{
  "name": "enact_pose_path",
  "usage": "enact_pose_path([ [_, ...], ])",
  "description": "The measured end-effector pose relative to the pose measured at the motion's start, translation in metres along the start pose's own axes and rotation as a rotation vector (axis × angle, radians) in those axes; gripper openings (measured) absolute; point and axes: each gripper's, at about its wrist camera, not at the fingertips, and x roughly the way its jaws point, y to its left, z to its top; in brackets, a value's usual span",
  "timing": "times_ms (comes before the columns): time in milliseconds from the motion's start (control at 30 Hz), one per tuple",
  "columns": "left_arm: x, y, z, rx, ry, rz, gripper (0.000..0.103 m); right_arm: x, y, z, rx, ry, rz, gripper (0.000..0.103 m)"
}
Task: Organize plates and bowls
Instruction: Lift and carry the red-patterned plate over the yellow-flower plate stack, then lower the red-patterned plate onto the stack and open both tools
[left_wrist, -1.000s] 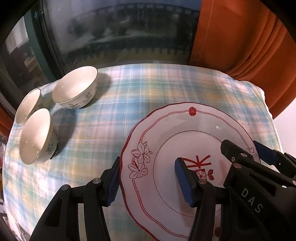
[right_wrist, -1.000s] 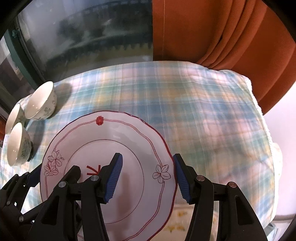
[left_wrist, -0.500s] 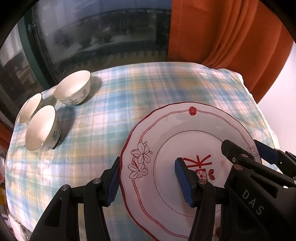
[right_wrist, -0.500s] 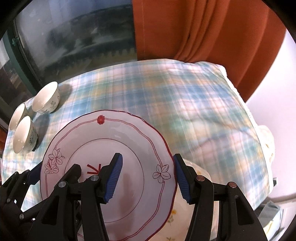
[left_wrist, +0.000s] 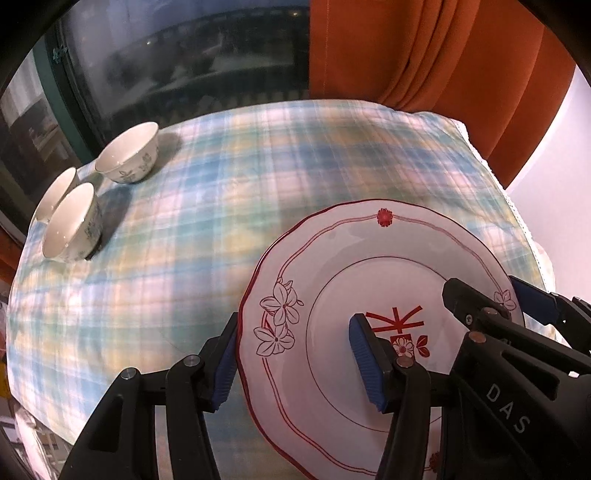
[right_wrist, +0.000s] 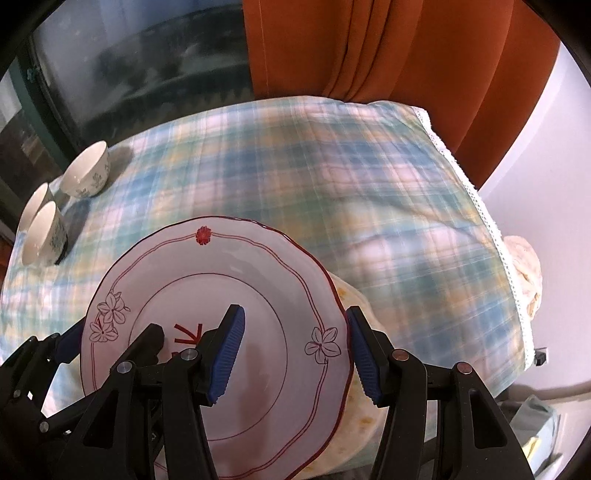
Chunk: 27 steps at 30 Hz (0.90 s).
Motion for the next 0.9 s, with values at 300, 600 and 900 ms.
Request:
enact_pose_path([
  [300, 0.016, -0.034, -0.016, -0.058, 0.019, 0.002, 0.057, 0.016, -0.043, -0.01, -0.05, 0.021, 0.011, 0.06],
  [600, 0.03, -0.041, -0.027, -0.132, 0.057, 0.024, 0.057, 0.031, -0.053, -0.015, -0.113, 0.054, 0.042, 0.06],
  [900, 0.04, -0.048, -0.033, -0.158, 0.091, 0.035, 0.06, 0.048, -0.054, -0.018, -0.15, 0.097, 0.052, 0.06],
])
